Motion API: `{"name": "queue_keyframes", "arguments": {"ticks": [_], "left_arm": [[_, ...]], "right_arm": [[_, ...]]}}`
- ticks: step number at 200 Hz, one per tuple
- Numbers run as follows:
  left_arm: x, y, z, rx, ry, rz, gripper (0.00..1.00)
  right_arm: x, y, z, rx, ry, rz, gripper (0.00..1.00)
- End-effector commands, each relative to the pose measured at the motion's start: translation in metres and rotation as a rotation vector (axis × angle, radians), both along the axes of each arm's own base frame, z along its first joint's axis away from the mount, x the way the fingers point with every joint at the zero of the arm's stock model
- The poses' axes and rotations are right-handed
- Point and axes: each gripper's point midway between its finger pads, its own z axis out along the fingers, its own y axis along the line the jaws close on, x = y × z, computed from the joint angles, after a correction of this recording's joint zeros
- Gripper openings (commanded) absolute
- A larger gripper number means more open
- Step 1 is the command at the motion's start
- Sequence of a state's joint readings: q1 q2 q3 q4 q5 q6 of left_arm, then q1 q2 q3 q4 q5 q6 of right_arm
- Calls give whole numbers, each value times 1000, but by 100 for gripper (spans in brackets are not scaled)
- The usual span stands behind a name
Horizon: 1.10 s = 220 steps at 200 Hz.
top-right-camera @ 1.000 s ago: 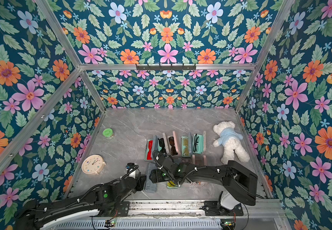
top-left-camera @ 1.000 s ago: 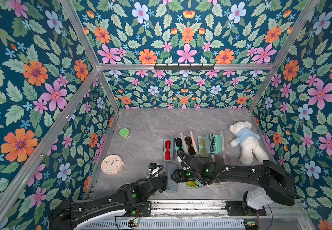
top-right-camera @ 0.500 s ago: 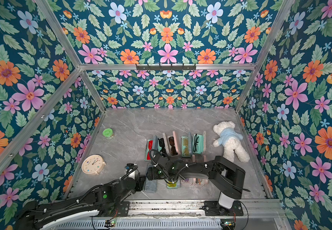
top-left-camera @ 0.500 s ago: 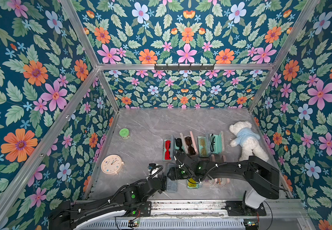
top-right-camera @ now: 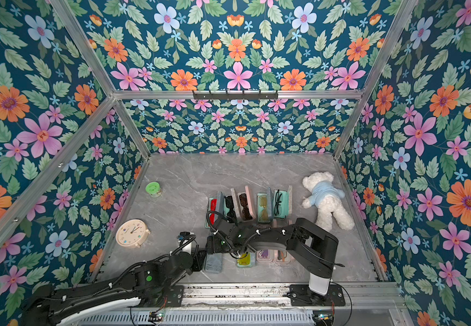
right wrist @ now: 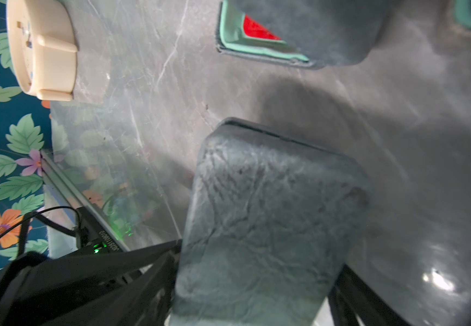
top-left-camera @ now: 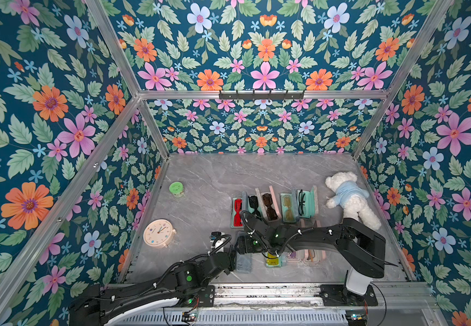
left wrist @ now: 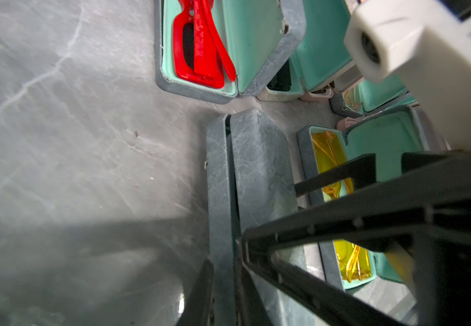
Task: Close the glasses case
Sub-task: Adjust the glasses case at the center of the board.
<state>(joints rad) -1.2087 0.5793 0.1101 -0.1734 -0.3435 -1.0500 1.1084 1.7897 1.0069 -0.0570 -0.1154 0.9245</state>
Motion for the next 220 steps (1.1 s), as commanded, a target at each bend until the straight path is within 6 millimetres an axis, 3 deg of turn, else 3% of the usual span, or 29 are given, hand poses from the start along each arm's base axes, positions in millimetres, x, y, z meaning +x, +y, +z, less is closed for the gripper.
{"name": "queue_keyframes", "arguments": {"ticks": [1, 76, 220], "left_arm": [[3, -1, 5, -14, -14, 10, 18], [4, -3, 12, -23, -26, 7, 18], [6, 12, 38, -51, -69, 42, 19]], "right_arm": [[2, -7, -9, -49, 3, -26, 81], [3, -7, -24, -84, 11, -26, 72], [5, -13, -35, -132, 6, -40, 68]]}}
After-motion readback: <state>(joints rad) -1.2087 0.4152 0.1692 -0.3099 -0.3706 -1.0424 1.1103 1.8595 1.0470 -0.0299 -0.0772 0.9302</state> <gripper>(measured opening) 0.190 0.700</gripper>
